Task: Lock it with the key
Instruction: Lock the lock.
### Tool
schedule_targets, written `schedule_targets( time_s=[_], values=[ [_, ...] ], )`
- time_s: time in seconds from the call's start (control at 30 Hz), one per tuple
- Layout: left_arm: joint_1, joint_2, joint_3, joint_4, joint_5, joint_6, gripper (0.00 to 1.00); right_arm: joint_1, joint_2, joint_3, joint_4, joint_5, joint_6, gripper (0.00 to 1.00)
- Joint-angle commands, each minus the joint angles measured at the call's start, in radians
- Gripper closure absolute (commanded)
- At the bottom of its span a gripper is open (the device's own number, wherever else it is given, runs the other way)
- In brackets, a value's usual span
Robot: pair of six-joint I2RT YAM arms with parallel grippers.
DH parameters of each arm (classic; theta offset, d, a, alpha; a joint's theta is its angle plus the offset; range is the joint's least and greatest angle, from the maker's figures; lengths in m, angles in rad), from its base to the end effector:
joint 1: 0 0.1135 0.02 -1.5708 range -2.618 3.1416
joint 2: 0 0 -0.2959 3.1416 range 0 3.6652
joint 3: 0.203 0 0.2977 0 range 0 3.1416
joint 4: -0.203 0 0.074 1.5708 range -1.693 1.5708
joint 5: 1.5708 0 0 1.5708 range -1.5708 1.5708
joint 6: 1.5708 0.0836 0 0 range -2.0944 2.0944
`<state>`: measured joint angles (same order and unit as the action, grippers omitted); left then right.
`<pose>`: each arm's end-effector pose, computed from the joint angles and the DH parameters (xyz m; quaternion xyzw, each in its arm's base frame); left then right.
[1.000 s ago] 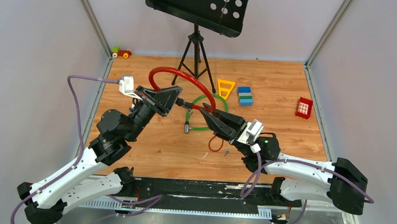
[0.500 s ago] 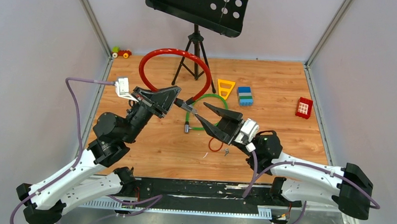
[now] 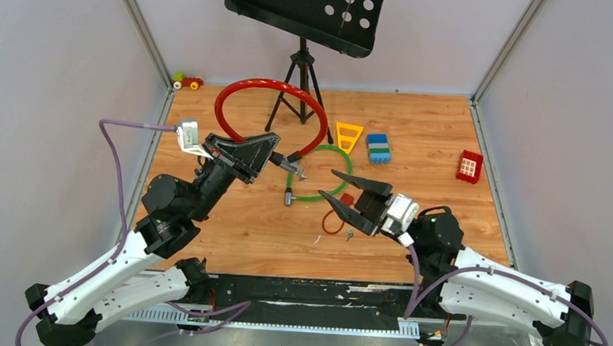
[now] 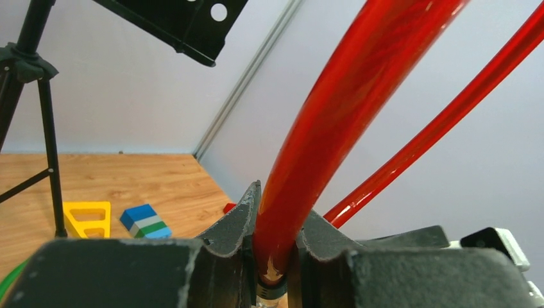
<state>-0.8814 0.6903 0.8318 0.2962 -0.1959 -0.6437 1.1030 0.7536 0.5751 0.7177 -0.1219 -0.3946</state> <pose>0.1483 -0.1543 0.4686 -0.0186 0.5402 -0.5421 0.6434 0.0976 0.2157 0.4039 -0.3740 0.3246 0.3293 0.8040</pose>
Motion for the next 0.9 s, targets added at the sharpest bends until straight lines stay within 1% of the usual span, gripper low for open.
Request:
schedule_targets(
  time_s=[0.0, 0.2, 0.33, 0.47, 0.6, 0.73, 0.87],
  values=[
    [0.000, -0.005, 0.038, 0.127, 0.030, 0.016, 1.00, -0.003, 0.052, 0.030, -0.131, -0.018, 0.012, 0.55],
    [-0.001, 0.005, 0.033, 0.190, 0.122, 0.041, 1.00, -0.002, 0.115, 0.060, -0.073, -0.080, 0.099, 0.55],
    [0.000, 0.003, 0.025, 0.221, 0.163, 0.044, 1.00, -0.002, 0.103, 0.066, -0.061, -0.089, 0.087, 0.56],
    [0.000, 0.005, 0.023, 0.223, 0.164, 0.042, 1.00, -0.002, 0.062, 0.061, -0.055, -0.073, 0.036, 0.53],
    [0.000, 0.013, 0.028, 0.228, 0.161, 0.034, 1.00, -0.001, 0.048, 0.092, -0.128, -0.071, -0.050, 0.52],
    [-0.001, 0.026, 0.029, 0.247, 0.168, 0.018, 1.00, 0.006, 0.065, 0.113, -0.126, -0.067, -0.118, 0.58],
    [-0.001, 0.031, 0.027, 0.261, 0.170, 0.008, 1.00, 0.010, 0.093, 0.137, -0.123, -0.066, -0.184, 0.61]
  ],
)
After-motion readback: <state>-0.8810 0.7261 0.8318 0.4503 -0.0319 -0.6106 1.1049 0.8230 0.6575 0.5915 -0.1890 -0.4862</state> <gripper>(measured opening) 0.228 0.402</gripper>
